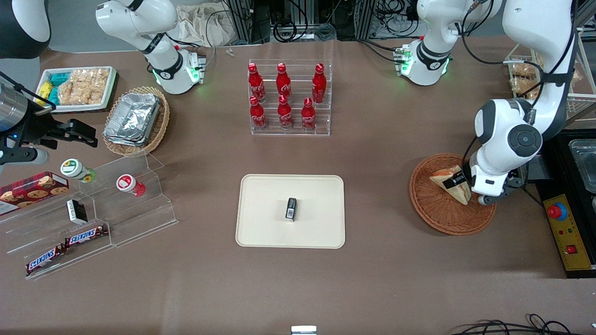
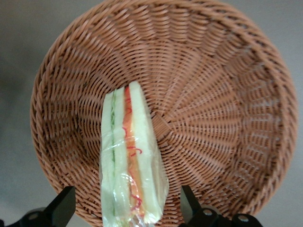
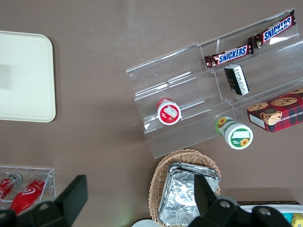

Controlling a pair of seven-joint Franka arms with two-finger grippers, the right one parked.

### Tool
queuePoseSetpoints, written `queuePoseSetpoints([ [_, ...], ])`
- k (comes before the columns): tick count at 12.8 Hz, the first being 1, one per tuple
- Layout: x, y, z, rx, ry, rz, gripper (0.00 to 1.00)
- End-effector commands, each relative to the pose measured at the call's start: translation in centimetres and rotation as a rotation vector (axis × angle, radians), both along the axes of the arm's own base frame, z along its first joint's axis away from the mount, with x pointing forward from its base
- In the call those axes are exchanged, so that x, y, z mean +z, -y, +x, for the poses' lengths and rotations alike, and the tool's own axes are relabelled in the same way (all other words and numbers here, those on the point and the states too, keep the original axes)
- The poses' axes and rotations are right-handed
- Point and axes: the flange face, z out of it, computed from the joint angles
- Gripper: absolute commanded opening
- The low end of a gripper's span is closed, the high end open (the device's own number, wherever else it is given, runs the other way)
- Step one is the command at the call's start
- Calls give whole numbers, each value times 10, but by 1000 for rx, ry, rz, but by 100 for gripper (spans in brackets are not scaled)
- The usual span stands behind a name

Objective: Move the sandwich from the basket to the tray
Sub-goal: 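Close the left gripper on the sandwich and lift it from the basket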

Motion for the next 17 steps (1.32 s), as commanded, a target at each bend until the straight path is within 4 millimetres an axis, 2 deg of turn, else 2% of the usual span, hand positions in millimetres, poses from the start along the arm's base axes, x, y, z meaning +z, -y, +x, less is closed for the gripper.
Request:
queuePoseSetpoints([
  [1, -31, -5, -8, 112, 3, 15, 100],
  [4, -51, -2, -5, 234, 20, 19, 97],
  [5, -54, -2, -4, 246, 22, 19, 71],
  [6, -54, -3, -3, 250, 24, 18, 27],
  [7, -53, -3, -3, 252, 27, 18, 0],
  [10, -30, -1, 5, 230, 46, 17, 0],
  [12, 1, 0, 13, 210, 25, 27, 0],
  [14, 45, 9, 29, 175, -18, 40, 0],
  [15, 73, 20, 38, 156, -37, 45, 0],
  [17, 133, 60, 59, 111, -56, 25, 0],
])
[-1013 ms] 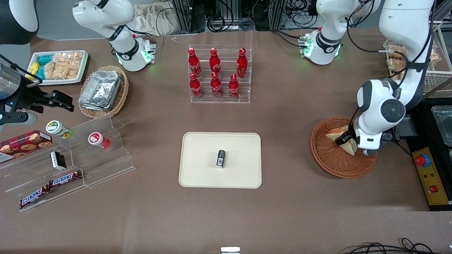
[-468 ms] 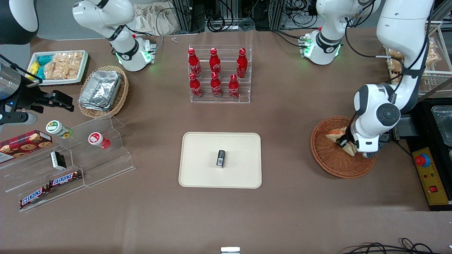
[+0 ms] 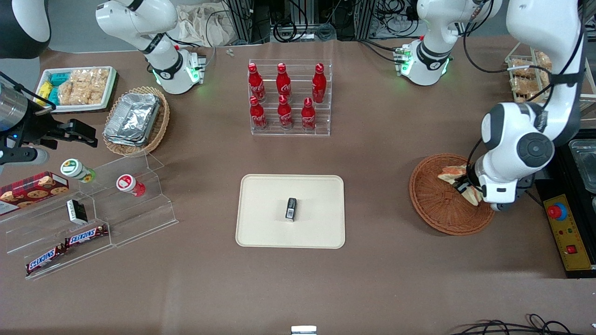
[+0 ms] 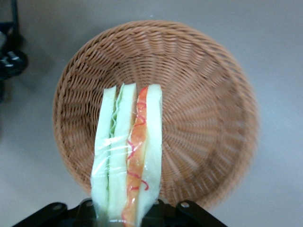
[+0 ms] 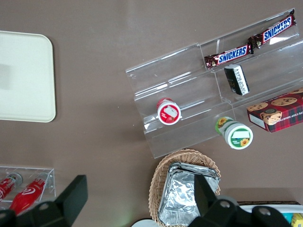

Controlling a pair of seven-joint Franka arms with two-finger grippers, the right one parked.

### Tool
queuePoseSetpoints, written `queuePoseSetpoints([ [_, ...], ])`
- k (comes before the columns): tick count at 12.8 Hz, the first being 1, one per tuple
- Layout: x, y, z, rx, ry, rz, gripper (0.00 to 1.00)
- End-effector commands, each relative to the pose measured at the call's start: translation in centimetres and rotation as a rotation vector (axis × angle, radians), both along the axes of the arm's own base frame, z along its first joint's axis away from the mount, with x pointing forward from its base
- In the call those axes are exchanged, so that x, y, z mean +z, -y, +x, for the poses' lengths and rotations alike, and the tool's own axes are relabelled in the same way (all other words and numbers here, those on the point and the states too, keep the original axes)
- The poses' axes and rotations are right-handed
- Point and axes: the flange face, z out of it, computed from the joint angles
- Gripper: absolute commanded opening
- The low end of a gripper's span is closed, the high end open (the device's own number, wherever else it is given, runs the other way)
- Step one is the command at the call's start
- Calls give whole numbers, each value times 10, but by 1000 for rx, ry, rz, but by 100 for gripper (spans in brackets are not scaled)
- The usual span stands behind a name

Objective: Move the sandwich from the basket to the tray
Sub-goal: 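Carry the held sandwich over to the white tray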

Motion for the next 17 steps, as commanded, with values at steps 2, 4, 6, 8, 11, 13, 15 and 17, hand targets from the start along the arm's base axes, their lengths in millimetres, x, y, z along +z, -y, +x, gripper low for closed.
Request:
queuePoseSetpoints([
  [2, 91, 83, 32, -141, -12, -36, 0],
  [4, 105, 142, 39, -281, 14, -79, 0],
  [6, 89, 198, 46, -420, 0, -155, 0],
  [8, 61, 255, 44, -508, -25, -208, 0],
  [11, 8, 334, 36, -630, -38, -183, 0],
  [13, -38, 377, 26, -693, -11, -179, 0],
  [15, -79, 395, 28, -701, 34, -219, 0],
  [17, -102, 398, 30, -686, 46, -234, 0],
])
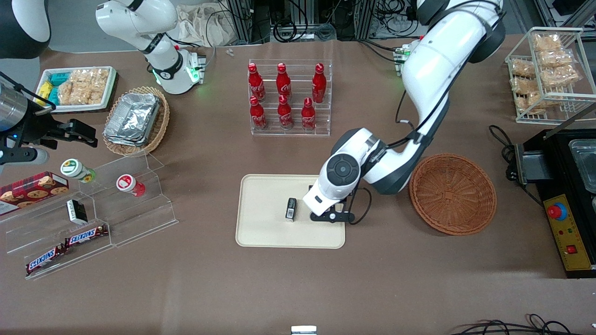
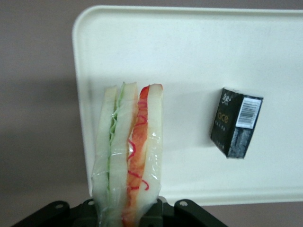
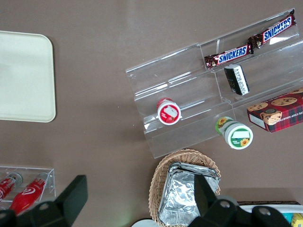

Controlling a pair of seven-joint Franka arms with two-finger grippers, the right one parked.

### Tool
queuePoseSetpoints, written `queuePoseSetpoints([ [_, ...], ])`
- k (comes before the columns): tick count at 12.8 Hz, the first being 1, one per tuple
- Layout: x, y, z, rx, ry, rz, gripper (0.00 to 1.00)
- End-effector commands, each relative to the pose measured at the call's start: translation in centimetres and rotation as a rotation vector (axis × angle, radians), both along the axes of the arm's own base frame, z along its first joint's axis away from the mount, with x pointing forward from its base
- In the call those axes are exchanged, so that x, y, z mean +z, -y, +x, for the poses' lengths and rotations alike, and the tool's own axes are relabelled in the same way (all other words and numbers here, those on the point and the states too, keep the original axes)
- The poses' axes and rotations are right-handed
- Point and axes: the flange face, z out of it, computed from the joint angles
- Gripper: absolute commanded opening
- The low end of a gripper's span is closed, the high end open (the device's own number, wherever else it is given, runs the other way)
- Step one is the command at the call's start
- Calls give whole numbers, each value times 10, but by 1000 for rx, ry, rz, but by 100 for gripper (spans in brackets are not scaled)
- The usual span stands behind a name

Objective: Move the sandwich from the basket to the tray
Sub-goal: 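Lower the sandwich onto the tray beside the black box and release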

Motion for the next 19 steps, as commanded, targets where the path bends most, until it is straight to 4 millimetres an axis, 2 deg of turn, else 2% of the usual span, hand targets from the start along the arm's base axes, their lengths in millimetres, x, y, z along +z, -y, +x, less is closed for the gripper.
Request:
queuePoseSetpoints([
  [1, -13, -3, 16, 14, 26, -5, 8],
  [2, -21, -4, 18, 11, 29, 1, 15],
  [3, -23, -5, 20, 18, 34, -5, 46],
  [4, -24, -6, 22, 27, 40, -9, 99],
  [10, -8, -10, 27, 36, 55, -10, 100],
  [12, 27, -18, 28, 35, 65, 14, 100],
  [13, 48, -34, 30, 47, 44, 55, 100],
  [14, 84, -60, 39, 72, 53, 77, 100],
  [15, 120, -100, 50, 119, 62, 94, 100],
  [16, 148, -126, 48, 145, 45, 123, 100],
  [18, 193, -170, 46, 166, 61, 154, 100],
  [19, 207, -203, 46, 172, 65, 163, 100],
])
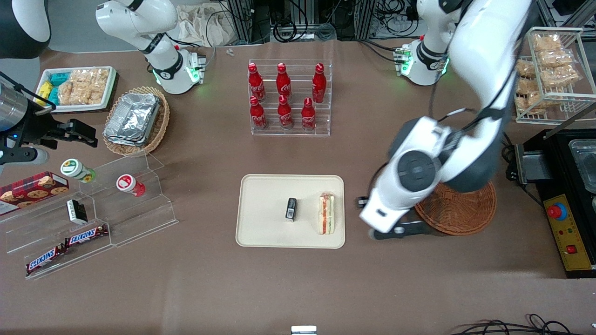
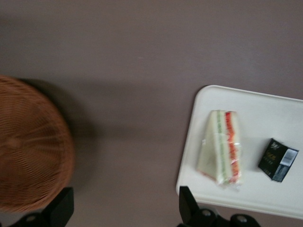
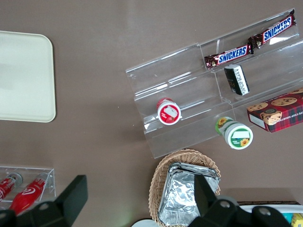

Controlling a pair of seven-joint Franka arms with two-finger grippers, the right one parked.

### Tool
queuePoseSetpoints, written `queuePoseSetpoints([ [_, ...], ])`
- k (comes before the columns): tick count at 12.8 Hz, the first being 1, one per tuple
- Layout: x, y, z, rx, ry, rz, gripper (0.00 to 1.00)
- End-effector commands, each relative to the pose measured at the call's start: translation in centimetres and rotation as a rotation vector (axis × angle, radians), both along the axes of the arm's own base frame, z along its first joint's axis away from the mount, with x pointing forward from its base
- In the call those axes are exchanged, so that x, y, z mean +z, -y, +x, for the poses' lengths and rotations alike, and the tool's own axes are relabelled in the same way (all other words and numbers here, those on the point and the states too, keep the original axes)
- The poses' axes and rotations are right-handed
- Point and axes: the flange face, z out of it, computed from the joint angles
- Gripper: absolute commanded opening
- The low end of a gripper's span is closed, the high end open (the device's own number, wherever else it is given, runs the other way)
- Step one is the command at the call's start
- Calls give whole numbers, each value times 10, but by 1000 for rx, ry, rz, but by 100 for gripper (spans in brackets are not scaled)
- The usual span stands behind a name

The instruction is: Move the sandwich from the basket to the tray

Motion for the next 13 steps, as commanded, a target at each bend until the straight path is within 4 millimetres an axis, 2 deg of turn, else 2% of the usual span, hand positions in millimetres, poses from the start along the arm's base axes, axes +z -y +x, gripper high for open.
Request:
queuePoseSetpoints([
  [1, 34, -67, -19, -18, -11, 29, 100],
  [3, 50, -122, -34, -66, -30, -3, 99],
  [4, 56, -137, -41, -112, -33, -8, 99],
  [5, 58, -168, -40, -107, -37, -10, 99],
  [7, 59, -202, -44, -173, -50, -43, 99],
  [8, 55, -208, -50, -204, -61, -29, 99],
  [10, 53, -236, -53, -246, -32, -10, 99],
  [13, 58, -247, -38, -291, -19, 2, 100],
])
